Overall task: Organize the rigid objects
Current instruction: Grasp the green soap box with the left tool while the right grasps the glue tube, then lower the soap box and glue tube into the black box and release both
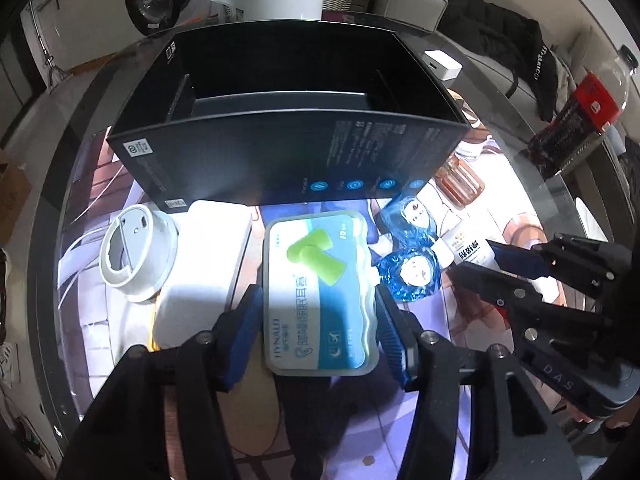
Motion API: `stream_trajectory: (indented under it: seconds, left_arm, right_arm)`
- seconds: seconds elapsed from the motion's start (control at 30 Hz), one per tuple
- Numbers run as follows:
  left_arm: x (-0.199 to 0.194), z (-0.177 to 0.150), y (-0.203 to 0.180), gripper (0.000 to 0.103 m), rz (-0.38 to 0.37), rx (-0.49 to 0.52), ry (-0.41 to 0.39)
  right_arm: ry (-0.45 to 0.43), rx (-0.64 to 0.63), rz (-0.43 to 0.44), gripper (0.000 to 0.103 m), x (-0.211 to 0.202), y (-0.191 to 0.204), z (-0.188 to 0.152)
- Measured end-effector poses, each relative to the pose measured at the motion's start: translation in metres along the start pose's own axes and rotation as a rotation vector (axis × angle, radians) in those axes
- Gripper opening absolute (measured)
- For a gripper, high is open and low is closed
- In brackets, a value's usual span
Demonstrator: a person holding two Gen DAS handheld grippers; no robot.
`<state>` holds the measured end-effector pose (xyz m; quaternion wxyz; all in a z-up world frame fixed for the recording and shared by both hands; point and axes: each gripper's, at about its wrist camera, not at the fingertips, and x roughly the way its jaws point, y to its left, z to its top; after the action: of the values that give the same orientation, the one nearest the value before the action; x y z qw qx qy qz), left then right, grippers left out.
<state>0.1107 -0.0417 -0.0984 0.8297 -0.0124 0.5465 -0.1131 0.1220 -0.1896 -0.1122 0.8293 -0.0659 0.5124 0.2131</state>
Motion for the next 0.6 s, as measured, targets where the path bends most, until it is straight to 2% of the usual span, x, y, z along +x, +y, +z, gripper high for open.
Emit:
stream_trajectory:
  seconds: [0.07,0.2,0.3,0.33,0.43,0.5,0.6]
  left_arm:
    - [-0.005,-0.004,-0.003,0.054,0.001,0.01,-0.018]
    - [-0.038,-0.009,-0.014,0.054,0.056,0.072,-0.16]
    - [-0.064,-0.006,-0.012,0.054,0.037,0.067,-0.262]
    - [-0.076,-0.002,-0.009,0.054,0.051,0.065,-0.319]
    - [-0.1,0.014,0.003,0.054,0.084,0.041,-0.442]
    - [-0.103,0.031,0.014,0.054,0.075,0.012,-0.467]
    - [-0.093,0.059,0.033,0.054,0.113,-0.037,-0.51]
  right_arm:
    - [-0.012,0.0,0.002,0.021,-0.004,0.002,0.0]
    - [-0.08,-0.002,-0.004,0.021,-0.021,0.005,0.002]
    - [-0.18,0.008,0.027,0.021,-0.042,0.008,0.007]
    - [-0.227,0.008,0.041,0.021,-0.051,0.011,0.011]
    - [-0.373,0.01,0.049,0.021,-0.079,0.019,0.03]
    - [-0.434,0.011,0.055,0.021,-0.088,0.025,0.045]
    - [-0.499,0.055,0.068,0.021,-0.086,0.029,0.068]
